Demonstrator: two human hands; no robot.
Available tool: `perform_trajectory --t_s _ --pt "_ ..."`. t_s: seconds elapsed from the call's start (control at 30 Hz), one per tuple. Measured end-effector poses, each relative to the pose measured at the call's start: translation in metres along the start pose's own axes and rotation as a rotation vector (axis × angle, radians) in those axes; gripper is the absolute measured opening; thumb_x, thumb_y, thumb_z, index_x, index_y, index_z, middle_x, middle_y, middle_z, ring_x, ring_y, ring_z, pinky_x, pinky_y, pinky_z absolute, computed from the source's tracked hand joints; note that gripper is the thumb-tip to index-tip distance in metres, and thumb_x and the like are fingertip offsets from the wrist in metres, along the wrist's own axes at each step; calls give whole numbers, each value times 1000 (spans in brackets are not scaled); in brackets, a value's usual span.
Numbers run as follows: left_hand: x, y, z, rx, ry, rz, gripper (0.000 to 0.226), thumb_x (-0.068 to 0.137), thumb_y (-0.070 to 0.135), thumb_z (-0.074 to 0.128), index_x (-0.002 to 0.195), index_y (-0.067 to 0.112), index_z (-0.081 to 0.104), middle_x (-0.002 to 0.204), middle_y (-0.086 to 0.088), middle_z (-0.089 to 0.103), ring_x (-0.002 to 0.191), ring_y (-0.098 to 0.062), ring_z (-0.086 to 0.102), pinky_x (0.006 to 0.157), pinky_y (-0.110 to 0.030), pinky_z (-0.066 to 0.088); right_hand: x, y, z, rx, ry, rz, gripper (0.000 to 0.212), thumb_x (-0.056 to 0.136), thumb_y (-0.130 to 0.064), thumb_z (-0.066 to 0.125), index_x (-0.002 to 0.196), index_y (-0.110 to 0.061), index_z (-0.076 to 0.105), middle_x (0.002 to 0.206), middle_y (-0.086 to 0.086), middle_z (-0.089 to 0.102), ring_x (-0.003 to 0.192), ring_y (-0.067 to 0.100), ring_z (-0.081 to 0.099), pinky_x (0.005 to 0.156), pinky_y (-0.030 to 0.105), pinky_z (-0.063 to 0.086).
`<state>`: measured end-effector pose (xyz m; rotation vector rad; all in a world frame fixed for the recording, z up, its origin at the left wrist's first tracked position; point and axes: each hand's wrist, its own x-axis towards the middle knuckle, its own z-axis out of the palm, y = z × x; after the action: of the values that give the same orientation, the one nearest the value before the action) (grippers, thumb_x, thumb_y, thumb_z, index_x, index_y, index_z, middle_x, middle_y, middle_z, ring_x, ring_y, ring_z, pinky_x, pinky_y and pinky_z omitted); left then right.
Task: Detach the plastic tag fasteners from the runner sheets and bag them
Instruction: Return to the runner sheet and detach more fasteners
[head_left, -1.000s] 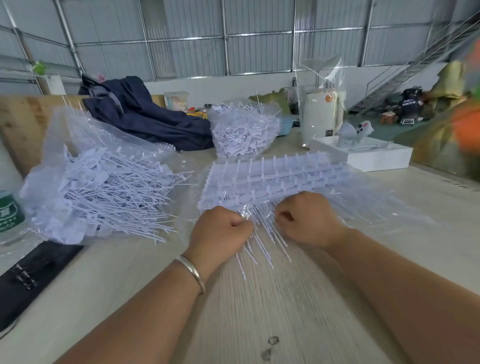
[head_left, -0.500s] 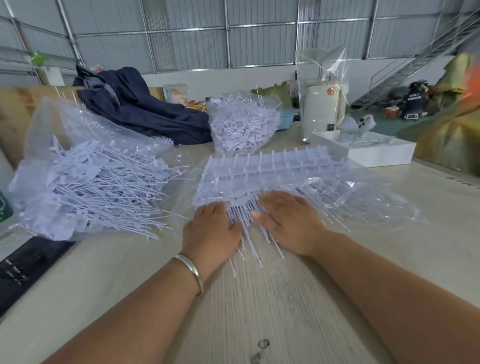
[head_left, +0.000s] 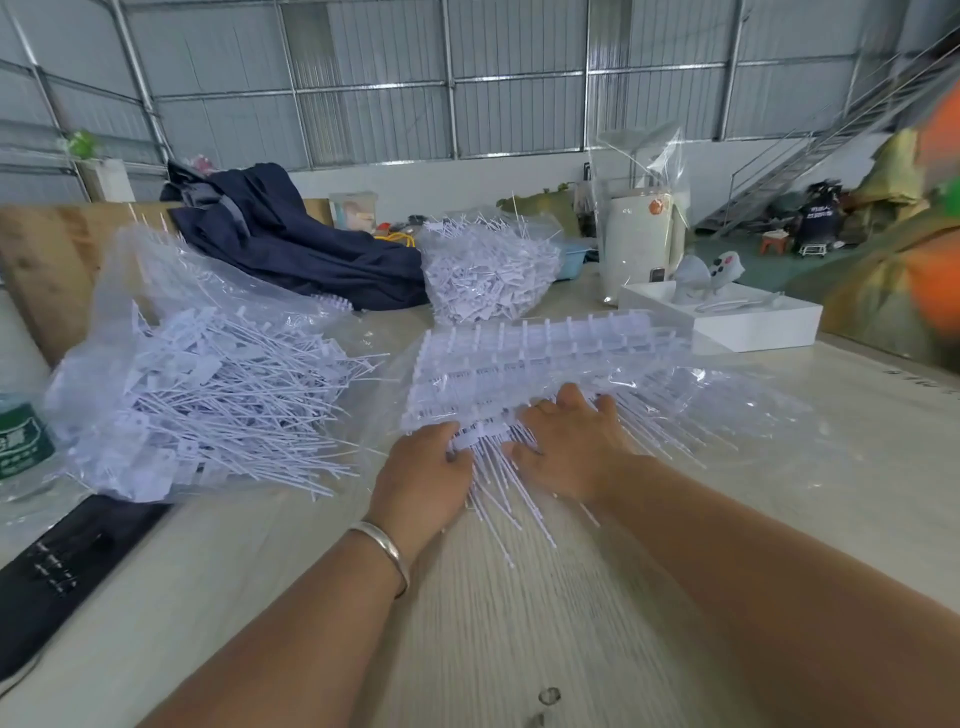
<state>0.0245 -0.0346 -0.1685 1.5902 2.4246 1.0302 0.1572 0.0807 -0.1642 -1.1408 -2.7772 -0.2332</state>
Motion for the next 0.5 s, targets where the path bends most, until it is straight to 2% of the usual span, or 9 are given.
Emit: perform_trajectory --t_s 0.1,0.17,0.27,0.33,0.4,0.5 --pt "3 -3 4 19 -21 0 13 93 27 50 100 21 59 108 -6 63 104 -29 56 90 -42 47 5 -3 10 19 78 19 62 94 -62 25 140 -24 43 144 -2 45 137 24 24 110 55 13" --pt "6 -7 8 103 -54 2 26 94 32 49 113 20 61 119 -5 60 114 -28 50 96 -40 44 5 -3 15 51 175 4 62 93 -65 25 130 -25 53 137 -3 51 133 23 28 109 51 10" --pt "11 -10 10 82 -64 -46 38 98 38 44 131 23 55 136 -3 50 128 -28 39 106 -39 36 6 3 14 79 242 0 63 89 -68 22 109 -25 64 123 -2 58 127 21 31 103 45 8" --pt "12 -11 10 57 -64 -54 40 99 39 41 135 27 54 139 -3 48 130 -27 39 108 -40 34 7 6 13 105 226 14 62 89 -68 24 97 -24 67 116 1 60 125 23 35 102 44 13" --pt "13 -11 11 46 -79 -72 40 100 40 39 136 32 53 140 -1 46 131 -26 38 108 -41 34 4 6 12 114 231 9 60 91 -66 28 82 -21 65 106 5 62 118 25 43 100 41 27" --pt "11 -9 10 111 -100 -89 40 100 45 33 135 38 51 141 1 43 132 -25 35 105 -40 35 1 8 11 275 321 -32 54 94 -56 42 61 -16 55 77 4 59 93 22 51 87 33 41"
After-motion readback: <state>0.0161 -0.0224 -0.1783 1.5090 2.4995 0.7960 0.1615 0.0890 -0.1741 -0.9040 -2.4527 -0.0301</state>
